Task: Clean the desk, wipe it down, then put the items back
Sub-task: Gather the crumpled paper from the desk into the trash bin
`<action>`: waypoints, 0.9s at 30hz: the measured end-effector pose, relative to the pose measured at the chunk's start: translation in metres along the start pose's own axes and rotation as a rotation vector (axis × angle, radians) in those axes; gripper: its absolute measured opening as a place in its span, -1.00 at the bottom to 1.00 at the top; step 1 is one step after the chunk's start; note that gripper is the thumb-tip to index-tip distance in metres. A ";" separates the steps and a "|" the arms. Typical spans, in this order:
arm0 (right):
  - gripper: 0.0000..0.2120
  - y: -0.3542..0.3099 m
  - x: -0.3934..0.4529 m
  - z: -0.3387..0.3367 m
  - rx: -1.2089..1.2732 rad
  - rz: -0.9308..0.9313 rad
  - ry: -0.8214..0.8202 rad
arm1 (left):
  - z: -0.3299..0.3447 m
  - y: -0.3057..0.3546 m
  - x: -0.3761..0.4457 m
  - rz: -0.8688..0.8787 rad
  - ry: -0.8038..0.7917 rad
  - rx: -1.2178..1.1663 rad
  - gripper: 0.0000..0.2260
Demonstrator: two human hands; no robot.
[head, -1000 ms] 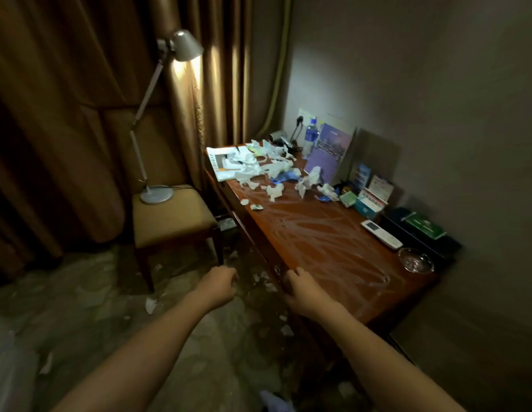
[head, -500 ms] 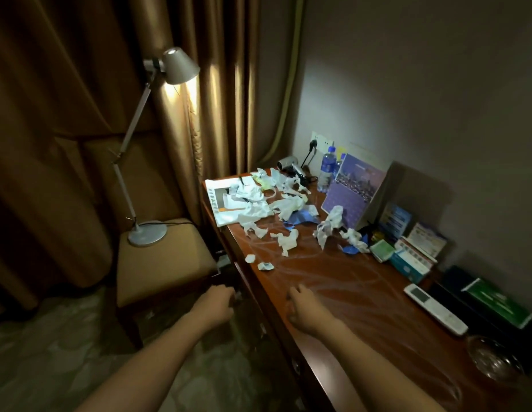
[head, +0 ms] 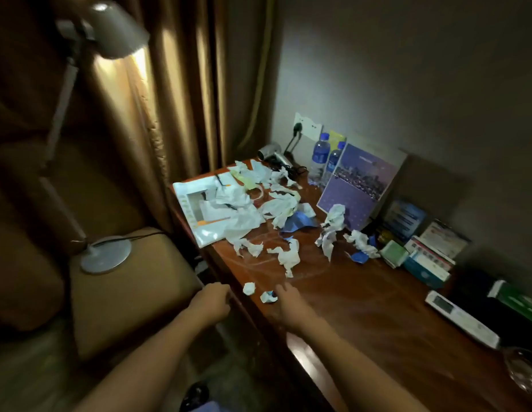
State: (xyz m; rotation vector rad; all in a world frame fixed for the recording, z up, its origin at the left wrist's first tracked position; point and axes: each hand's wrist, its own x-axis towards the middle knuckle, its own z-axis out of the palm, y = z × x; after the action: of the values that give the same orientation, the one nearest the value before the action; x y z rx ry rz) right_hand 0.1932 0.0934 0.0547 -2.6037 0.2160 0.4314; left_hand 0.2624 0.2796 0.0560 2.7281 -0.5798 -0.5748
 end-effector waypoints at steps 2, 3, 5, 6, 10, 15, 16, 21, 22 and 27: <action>-0.59 -0.009 0.021 0.009 0.033 0.077 0.039 | -0.004 -0.015 0.031 0.055 -0.047 0.011 -0.84; -0.58 -0.014 0.031 0.014 0.049 0.138 0.050 | -0.006 -0.024 0.045 0.086 -0.079 0.023 -0.84; -0.54 -0.024 0.044 0.022 0.087 0.261 0.052 | -0.014 -0.040 0.071 0.160 -0.135 0.087 -0.85; -0.51 -0.029 0.048 0.026 0.105 0.314 0.054 | -0.019 -0.049 0.085 0.193 -0.162 0.121 -0.85; -0.50 -0.042 0.069 0.041 0.197 0.500 0.114 | -0.046 -0.078 0.139 0.222 -0.231 0.170 -0.79; -0.39 -0.055 0.084 0.063 0.322 0.685 0.210 | -0.045 -0.082 0.174 0.277 -0.347 0.174 -0.75; -0.35 -0.054 0.090 0.068 0.342 0.717 0.219 | -0.042 -0.081 0.178 0.293 -0.375 0.159 -0.75; -0.36 -0.061 0.117 0.072 0.352 0.798 0.262 | -0.028 -0.073 0.187 0.363 -0.395 0.118 -0.72; -0.38 -0.062 0.123 0.071 0.355 0.806 0.272 | -0.028 -0.072 0.190 0.370 -0.364 0.109 -0.68; -0.59 -0.052 0.140 0.064 0.404 0.797 0.264 | -0.038 -0.064 0.210 0.258 -0.267 0.070 -0.60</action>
State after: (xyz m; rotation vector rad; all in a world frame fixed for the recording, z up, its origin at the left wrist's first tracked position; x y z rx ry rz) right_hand 0.3196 0.1596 -0.0238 -2.0732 1.3031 0.2569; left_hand 0.4761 0.2502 -0.0005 2.5969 -1.0163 -0.8704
